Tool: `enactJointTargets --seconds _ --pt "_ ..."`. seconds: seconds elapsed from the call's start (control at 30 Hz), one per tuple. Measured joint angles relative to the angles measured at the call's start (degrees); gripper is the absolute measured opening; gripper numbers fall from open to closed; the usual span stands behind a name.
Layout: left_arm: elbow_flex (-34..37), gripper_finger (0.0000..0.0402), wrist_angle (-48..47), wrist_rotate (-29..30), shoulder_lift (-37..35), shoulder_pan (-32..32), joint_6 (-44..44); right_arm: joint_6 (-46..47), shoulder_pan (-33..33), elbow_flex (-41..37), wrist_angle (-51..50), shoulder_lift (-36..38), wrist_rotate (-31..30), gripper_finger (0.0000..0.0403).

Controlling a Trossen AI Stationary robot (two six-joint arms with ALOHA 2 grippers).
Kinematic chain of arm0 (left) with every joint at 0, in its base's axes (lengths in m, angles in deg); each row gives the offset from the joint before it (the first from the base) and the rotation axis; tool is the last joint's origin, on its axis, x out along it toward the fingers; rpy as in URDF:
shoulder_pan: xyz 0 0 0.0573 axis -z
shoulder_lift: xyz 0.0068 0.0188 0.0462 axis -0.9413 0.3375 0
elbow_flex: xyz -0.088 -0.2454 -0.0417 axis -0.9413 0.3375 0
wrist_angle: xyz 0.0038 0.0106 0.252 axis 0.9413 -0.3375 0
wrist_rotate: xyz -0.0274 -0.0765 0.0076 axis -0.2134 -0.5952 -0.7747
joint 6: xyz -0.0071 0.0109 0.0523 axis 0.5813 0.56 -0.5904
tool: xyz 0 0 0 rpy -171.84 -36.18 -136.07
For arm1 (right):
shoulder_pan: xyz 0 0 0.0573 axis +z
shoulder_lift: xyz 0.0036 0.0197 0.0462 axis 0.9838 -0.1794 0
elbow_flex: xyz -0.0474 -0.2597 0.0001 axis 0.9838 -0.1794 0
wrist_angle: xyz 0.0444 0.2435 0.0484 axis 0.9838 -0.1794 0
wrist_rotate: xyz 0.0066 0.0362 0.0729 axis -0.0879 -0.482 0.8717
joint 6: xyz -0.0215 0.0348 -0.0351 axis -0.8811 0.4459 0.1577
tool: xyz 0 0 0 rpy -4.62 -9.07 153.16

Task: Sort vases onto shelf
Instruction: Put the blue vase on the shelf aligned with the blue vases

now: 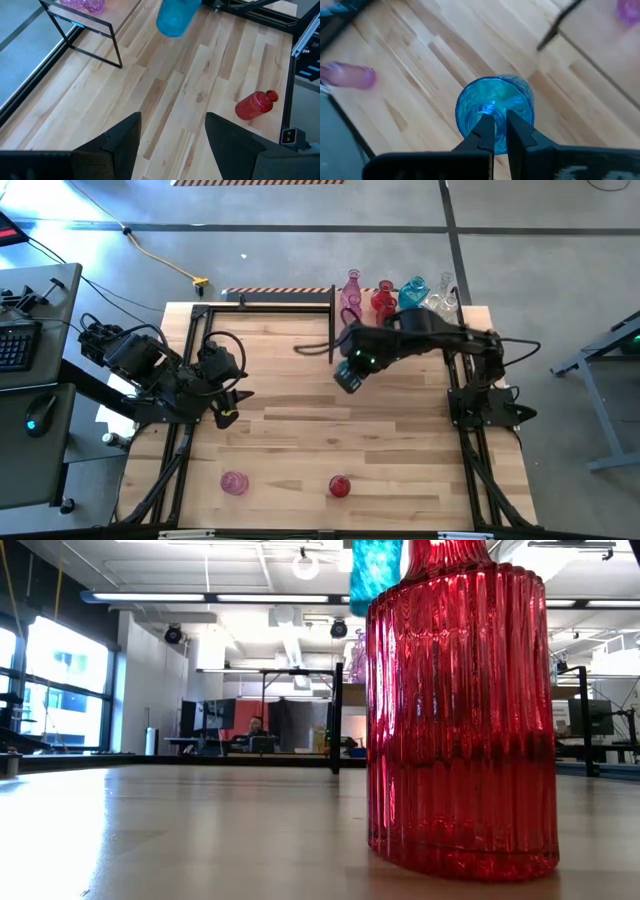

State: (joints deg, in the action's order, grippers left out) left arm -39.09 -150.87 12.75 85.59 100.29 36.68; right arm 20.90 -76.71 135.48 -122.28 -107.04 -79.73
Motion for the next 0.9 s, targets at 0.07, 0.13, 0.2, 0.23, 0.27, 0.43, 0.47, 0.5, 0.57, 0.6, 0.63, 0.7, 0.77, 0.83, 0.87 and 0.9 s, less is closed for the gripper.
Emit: enactJointTargets --seconds 0.07,0.13,0.2,0.23,0.27,0.43,0.47,0.5,0.57,0.6,0.63,0.7,0.77,0.83,0.87,0.9 --pt "0.0 0.0211 0.0 0.0 0.0 0.0 0.0 -1.1 -0.7 1.7 0.5 0.4 0.7 0.0000" --pt "0.0 0.0211 0.0 0.0 0.0 0.0 0.0 -1.5 -1.4 2.3 0.3 1.4 1.1 0.0000" --pt "0.0 0.0211 0.0 0.0 0.0 0.0 0.0 -1.5 -2.3 0.9 0.2 3.2 1.5 0.0000" --pt "0.0 0.0211 0.0 0.0 0.0 0.0 0.0 -1.3 -2.7 0.4 -0.1 4.1 1.6 0.0000" --pt "0.0 0.0211 0.0 0.0 0.0 0.0 0.0 -1.3 -3.0 -0.1 0.0 4.9 1.5 0.0000" --pt "0.0 0.0211 0.0 0.0 0.0 0.0 0.0 -1.2 -3.9 -0.5 0.2 7.9 1.5 0.0000" --pt "0.0 0.0211 0.0 0.0 0.0 0.0 0.0 -1.1 -4.0 -0.5 0.1 8.4 1.5 0.0000" --pt "0.0 0.0211 0.0 0.0 0.0 -0.1 0.0 -1.1 -4.2 -0.5 0.1 9.1 1.5 0.0000" --pt "0.0 0.0211 0.0 0.0 0.0 -0.5 0.0 -1.1 -4.4 -0.5 0.2 10.1 1.3 0.0000" --pt "0.0 0.0211 0.0 0.0 0.0 -0.7 0.0 -1.1 -4.6 -0.5 0.2 10.5 1.4 0.0000" --pt "0.0 0.0211 0.0 0.0 0.0 -0.9 0.0 -1.1 -4.7 -0.5 0.2 11.0 1.3 0.0000" --pt "0.0 0.0211 0.0 0.0 0.0 -1.4 0.0 -1.1 -4.9 -0.5 0.2 12.1 0.4 0.0000" --pt "0.0 0.0211 0.0 -0.1 0.0 -2.0 0.0 -1.1 -5.0 -0.5 0.2 13.1 -0.7 0.0000" --pt "0.0 0.0211 0.0 -0.1 0.0 -2.6 0.0 -1.1 -5.3 -0.5 0.2 14.1 -0.8 0.0000" --pt "0.0 0.0211 0.0 -0.1 0.0 -2.8 0.0 -1.2 -5.3 -0.5 0.2 14.6 -0.9 0.0000" --pt "0.0 0.0211 0.0 -0.1 0.0 -3.1 0.0 -1.3 -5.3 -0.5 0.2 15.1 -0.9 0.0000"
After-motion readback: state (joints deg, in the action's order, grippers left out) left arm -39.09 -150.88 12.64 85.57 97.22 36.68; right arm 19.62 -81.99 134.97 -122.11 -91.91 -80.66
